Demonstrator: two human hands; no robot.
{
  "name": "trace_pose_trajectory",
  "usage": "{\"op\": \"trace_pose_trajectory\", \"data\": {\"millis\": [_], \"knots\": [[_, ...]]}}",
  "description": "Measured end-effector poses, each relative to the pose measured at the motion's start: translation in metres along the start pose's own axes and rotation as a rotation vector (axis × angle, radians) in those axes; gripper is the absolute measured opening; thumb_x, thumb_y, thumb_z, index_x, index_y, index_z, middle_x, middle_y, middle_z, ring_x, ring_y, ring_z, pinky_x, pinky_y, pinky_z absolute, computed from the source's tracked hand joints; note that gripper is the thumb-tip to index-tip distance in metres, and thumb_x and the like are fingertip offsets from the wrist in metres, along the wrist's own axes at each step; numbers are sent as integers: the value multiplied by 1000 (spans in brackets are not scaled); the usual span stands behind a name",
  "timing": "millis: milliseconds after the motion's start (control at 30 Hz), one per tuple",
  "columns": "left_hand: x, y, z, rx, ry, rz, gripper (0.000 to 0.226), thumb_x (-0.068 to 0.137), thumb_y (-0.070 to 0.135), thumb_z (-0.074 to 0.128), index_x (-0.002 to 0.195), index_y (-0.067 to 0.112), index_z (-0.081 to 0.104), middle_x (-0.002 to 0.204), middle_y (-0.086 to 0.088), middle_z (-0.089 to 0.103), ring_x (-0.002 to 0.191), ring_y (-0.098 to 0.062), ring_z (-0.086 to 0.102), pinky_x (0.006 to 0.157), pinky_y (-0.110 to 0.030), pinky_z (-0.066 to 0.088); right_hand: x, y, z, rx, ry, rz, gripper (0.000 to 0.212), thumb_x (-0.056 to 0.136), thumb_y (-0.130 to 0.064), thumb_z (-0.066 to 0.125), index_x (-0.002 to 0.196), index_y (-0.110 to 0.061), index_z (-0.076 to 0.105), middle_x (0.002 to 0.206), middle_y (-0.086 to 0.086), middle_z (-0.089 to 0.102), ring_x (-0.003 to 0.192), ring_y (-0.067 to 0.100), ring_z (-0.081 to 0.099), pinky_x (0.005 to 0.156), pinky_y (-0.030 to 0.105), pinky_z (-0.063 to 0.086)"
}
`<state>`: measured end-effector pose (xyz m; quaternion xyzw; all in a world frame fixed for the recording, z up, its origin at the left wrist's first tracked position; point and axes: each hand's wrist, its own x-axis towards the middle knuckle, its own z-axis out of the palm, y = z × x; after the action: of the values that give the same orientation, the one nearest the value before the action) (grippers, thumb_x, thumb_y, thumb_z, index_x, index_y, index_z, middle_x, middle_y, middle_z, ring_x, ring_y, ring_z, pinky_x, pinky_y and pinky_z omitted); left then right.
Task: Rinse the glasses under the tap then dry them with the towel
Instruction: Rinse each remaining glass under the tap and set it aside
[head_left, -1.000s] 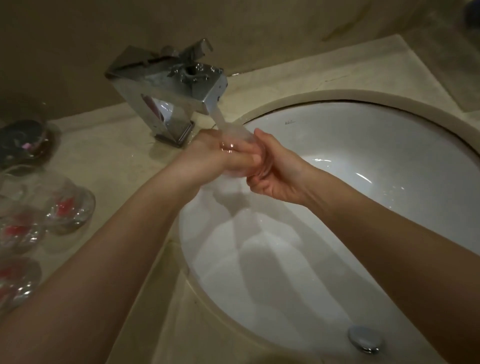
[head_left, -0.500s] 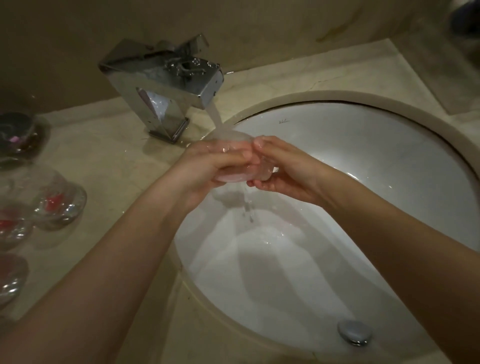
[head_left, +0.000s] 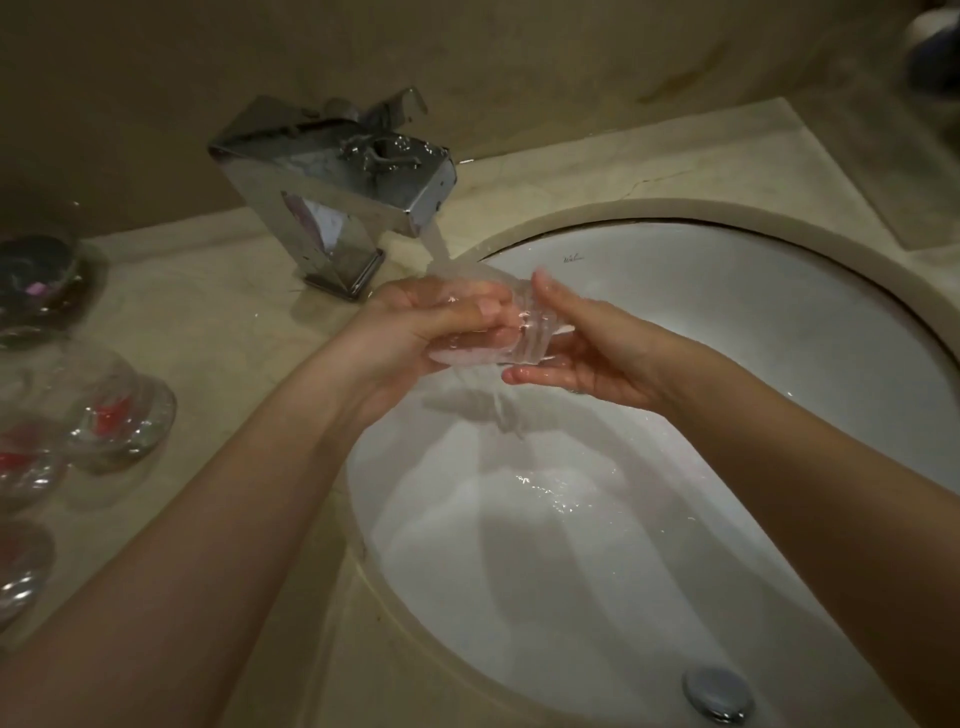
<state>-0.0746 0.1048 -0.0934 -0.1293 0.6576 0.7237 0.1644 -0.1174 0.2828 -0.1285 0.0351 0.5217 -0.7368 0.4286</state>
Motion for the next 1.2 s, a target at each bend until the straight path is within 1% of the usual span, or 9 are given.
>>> {"op": "trace_pose_trajectory", "data": {"millis": [133,267,467,567,633,800,933,1033,1200], "knots": [[3,1,-2,31,22,10,33,70,13,71,102,5,71,90,-8,76,86,-20,73,83,-30,58,4,-10,2,8,87,82,39,94,-38,55,104,0,59,102,24,63,70,30,71,57,27,60],[6,1,-4,43,1,32,25,68,15,72,92,7,73,87,-8,76,82,-17,72,82,-29,58,5,-5,-7,1,37,-52,47,78,-11,68,124,-13,58,110,13,66,89,28,70,81,33,59],[7,-3,-2,-11,2,32,24,67,15,70,91,11,73,82,-4,76,83,-18,73,81,-30,59,1,-8,-5,-21,26,105,59,73,-48,63,108,-1,61,105,23,66,80,28,73,63,24,60],[7,-5,-2,-36,13,6,28,68,19,69,92,5,71,82,-7,76,77,-17,73,70,-27,59,2,-7,-4,-132,1,10,32,79,-15,70,110,-10,63,100,11,69,85,20,71,68,21,57],[8,-6,-3,-21,23,-2,25,68,21,70,88,6,74,82,-8,76,76,-17,73,77,-29,59,3,-4,-5,-139,3,-44,55,74,4,71,124,-12,57,104,10,69,94,22,68,76,25,57],[5,-9,0,-4,-7,7,14,67,22,71,75,13,79,82,-10,76,75,-20,73,79,-31,60,1,-8,4,-68,20,88,68,77,-53,58,120,0,59,109,22,66,85,28,72,68,29,60],[9,-6,-4,8,3,3,22,67,27,72,81,11,77,82,-9,75,73,-18,73,78,-31,60,1,-3,9,-125,51,25,34,90,-34,60,111,-7,61,98,12,64,79,22,68,64,26,56],[11,-3,-8,-1,8,-13,25,67,29,71,85,10,73,79,-6,75,70,-15,73,70,-26,58,2,7,10,-45,74,-138,53,68,-14,70,119,-15,57,108,6,62,96,22,63,82,31,51],[7,-11,-9,-24,10,2,20,67,25,71,82,12,74,80,-5,75,72,-16,72,84,-33,56,2,2,13,-47,64,44,59,78,-58,56,111,-10,67,102,13,66,90,22,69,71,30,59]]}}
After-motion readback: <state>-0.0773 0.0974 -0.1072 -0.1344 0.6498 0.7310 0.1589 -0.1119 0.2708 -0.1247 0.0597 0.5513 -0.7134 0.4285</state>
